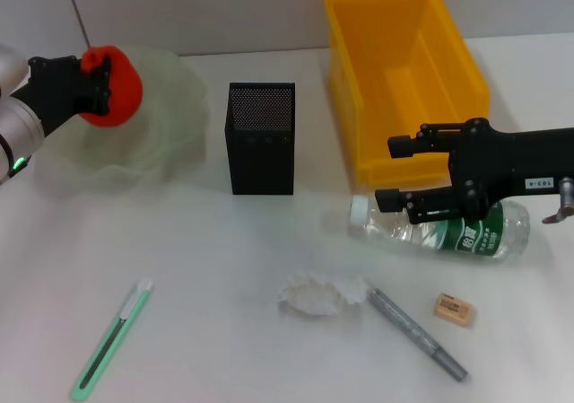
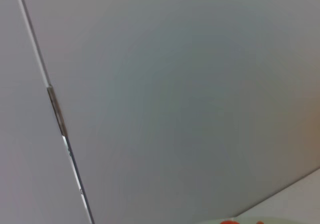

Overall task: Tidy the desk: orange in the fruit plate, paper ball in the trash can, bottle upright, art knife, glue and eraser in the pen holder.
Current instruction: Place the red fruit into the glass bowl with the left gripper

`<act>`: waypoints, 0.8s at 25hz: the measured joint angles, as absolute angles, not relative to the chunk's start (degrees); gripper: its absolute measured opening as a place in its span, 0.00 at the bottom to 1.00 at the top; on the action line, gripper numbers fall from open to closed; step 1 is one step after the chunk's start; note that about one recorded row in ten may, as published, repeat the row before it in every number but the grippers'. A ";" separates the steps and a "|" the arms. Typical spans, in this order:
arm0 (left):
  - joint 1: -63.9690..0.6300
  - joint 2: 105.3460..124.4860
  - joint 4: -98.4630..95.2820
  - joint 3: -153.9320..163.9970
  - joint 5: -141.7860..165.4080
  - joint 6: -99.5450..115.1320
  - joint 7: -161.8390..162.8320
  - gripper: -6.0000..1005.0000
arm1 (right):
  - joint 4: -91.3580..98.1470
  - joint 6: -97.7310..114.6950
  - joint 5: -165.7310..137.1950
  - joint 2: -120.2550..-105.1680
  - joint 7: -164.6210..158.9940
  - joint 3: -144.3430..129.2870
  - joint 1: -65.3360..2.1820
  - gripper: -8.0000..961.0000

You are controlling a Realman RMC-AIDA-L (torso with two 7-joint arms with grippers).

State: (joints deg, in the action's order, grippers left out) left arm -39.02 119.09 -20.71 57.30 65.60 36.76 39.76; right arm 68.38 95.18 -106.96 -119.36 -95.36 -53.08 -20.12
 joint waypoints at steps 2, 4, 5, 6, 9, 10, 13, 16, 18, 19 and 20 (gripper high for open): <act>-39.12 119.16 -20.28 57.30 64.87 36.70 39.21 0.12 | 68.37 95.19 -106.10 -119.34 -95.36 -53.01 -19.97 0.83; -39.32 119.18 -19.74 57.25 64.20 36.65 39.11 0.12 | 68.38 95.25 -104.61 -119.25 -95.36 -52.99 -19.51 0.82; -39.43 119.18 -19.54 57.15 64.10 36.56 39.09 0.12 | 68.40 95.26 -104.31 -119.22 -95.36 -52.99 -19.39 0.82; -39.57 119.18 -19.32 57.02 63.99 36.35 39.06 0.12 | 68.47 95.26 -104.14 -119.21 -95.36 -52.99 -19.25 0.82; -40.07 119.18 -18.77 56.88 63.90 35.46 38.93 0.13 | 68.57 95.25 -104.07 -119.24 -95.34 -52.99 -19.16 0.82; -40.15 119.18 -18.66 56.88 63.86 35.38 38.80 0.15 | 68.50 95.26 -104.06 -119.27 -95.33 -52.99 -19.16 0.82; -40.33 119.18 -18.56 57.09 63.40 35.26 38.31 0.22 | 68.38 95.30 -104.05 -119.32 -94.99 -52.99 -19.16 0.82; -40.47 119.18 -18.48 57.22 63.07 35.25 38.25 0.29 | 68.38 95.44 -104.05 -119.37 -94.77 -53.01 -19.16 0.83; -41.00 119.18 -17.62 56.95 62.86 35.24 37.89 0.34 | 68.38 95.58 -104.05 -119.38 -94.73 -53.09 -19.17 0.83; -41.00 119.18 -17.62 56.95 62.86 35.24 37.89 0.39 | 68.38 95.58 -104.05 -119.38 -94.73 -53.09 -19.17 0.83; -41.49 119.18 -16.49 56.71 61.15 35.24 35.86 0.43 | 68.38 95.59 -104.05 -119.38 -94.73 -53.11 -19.17 0.83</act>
